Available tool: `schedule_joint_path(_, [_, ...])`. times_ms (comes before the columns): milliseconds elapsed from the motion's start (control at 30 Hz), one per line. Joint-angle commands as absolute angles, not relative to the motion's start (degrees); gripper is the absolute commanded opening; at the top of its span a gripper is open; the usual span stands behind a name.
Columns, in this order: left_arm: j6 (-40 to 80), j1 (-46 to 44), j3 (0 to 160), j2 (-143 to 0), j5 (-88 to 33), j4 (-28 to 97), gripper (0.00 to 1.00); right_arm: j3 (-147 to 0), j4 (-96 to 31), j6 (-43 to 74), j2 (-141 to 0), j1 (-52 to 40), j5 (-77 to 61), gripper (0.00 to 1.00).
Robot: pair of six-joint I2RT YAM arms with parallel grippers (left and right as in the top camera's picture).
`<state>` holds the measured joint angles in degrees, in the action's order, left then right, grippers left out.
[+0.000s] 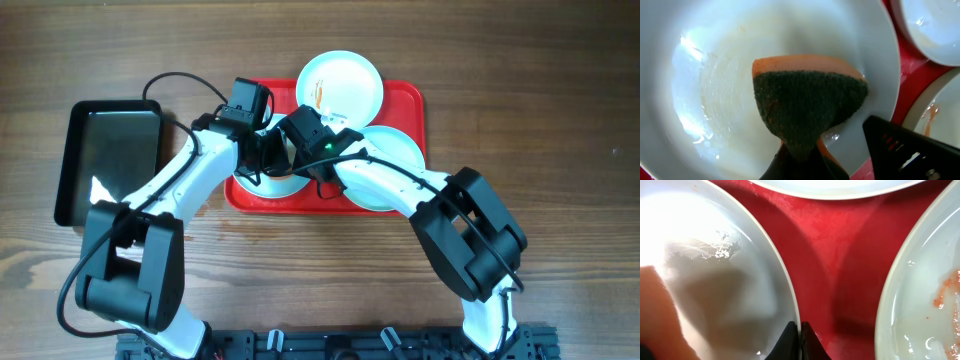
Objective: Clean dirty plates on tray and stack at the side
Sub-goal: 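Scrub the left plate with the sponge while the right gripper holds its rim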
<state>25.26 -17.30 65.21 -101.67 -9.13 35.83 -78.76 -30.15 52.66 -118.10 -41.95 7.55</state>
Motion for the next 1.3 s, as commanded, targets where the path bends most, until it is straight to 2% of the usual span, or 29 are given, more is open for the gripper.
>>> schedule_joint_path(0, [28.6,-18.7,60.9,-101.2,-11.3,33.9,0.04,-78.3,-30.5,52.5,-119.8,-41.9,8.5,0.04])
schedule_joint_path(167, [28.5,-19.4,57.9,-101.4,-9.5,32.2,0.04,-78.3,-30.6,52.5,-119.8,-41.9,8.5,0.04])
schedule_joint_path(533, [22.7,-16.0,58.0,-101.4,23.8,35.4,0.04,-78.3,-30.7,51.0,-119.8,-41.9,8.5,0.04])
schedule_joint_path(700, [21.0,-15.8,58.2,-101.4,34.0,30.7,0.04,-78.3,-30.7,51.0,-119.8,-41.9,8.5,0.04])
schedule_joint_path(867, [21.2,-15.9,61.1,-101.1,33.5,24.1,0.04,-78.3,-29.9,48.5,-119.8,-42.0,8.1,0.04])
schedule_joint_path(1000, [21.4,-15.9,63.5,-97.6,15.9,24.7,0.04,-78.9,-28.6,46.0,-119.8,-41.9,8.1,0.04])
schedule_joint_path(1100, [21.4,-15.8,63.5,-93.6,0.5,26.9,0.04,-81.7,-28.7,37.5,-119.6,-41.9,8.3,0.04])
schedule_joint_path(1200, [21.4,-15.8,63.5,-90.2,-4.5,29.7,0.04,-85.6,-31.4,28.1,-119.2,-41.9,10.8,0.04])
schedule_joint_path(1267, [21.4,-15.6,63.5,-86.8,-4.5,31.4,0.04,-90.0,-36.8,24.8,-118.8,-41.9,17.9,0.04])
